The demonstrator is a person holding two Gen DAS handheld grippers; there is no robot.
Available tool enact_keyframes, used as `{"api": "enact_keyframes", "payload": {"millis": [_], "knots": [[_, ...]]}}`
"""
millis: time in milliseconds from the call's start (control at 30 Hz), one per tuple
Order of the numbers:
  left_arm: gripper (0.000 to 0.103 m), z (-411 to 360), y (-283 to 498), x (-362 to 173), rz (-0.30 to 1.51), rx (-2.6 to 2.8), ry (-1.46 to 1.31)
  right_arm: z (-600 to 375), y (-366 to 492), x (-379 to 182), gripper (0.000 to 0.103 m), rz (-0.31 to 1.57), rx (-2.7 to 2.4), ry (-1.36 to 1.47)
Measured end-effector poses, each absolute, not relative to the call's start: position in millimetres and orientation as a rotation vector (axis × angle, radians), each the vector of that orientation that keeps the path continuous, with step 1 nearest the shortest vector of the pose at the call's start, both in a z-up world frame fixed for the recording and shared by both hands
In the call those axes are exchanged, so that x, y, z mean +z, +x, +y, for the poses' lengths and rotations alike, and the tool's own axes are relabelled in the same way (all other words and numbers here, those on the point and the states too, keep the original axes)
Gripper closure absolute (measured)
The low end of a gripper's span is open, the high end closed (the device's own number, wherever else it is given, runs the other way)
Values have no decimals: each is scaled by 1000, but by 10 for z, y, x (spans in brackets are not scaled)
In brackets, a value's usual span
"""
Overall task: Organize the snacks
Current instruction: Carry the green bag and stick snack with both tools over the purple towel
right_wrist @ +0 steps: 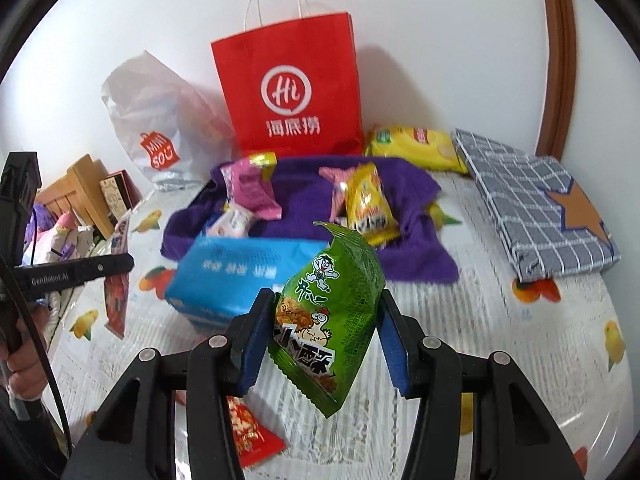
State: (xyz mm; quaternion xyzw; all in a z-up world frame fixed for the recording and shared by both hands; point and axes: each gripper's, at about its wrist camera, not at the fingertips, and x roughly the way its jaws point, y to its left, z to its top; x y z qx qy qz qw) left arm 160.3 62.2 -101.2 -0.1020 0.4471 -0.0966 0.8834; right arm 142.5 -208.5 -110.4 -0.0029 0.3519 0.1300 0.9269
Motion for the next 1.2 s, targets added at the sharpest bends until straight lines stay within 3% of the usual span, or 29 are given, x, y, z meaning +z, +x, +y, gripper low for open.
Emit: {"api": "enact_keyframes", "payload": {"millis": [600, 1200], "knots": [[84, 341, 2177, -505, 876, -227, -132, -1796, 2262, -526, 52, 651, 279, -71], [84, 449, 3104, -545, 891, -170, -89, -1416, 3102, -617, 52, 656, 333, -55]]}}
